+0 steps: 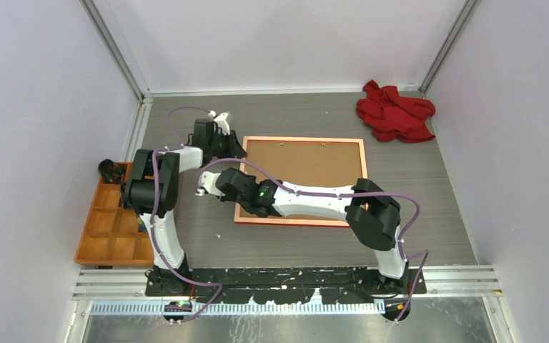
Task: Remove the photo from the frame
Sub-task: Release the photo frame item from the photo frame.
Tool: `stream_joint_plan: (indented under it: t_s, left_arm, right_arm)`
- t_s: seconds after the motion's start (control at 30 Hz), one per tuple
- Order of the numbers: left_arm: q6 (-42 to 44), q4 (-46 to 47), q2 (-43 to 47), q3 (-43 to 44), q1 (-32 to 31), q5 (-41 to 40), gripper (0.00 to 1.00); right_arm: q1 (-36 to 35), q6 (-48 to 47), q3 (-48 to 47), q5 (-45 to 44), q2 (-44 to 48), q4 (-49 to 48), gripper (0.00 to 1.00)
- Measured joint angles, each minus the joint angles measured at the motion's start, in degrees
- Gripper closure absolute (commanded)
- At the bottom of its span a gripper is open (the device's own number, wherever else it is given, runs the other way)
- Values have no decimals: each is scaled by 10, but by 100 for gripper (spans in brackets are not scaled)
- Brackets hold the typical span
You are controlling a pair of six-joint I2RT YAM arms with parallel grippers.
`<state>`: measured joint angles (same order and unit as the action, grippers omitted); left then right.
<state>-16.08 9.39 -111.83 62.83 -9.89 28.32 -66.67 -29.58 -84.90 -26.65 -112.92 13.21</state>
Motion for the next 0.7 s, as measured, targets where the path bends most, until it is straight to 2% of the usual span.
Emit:
stream_joint_plan:
  t_s: [0.37, 0.7]
  left_arm:
    - [-6, 2, 0, 0, -3, -17, 92]
    - [-13, 3, 0, 0, -5, -28, 98]
  right_arm:
    - [3, 0, 0, 2, 0, -2, 99]
    - [5, 3, 0, 4, 0, -3, 99]
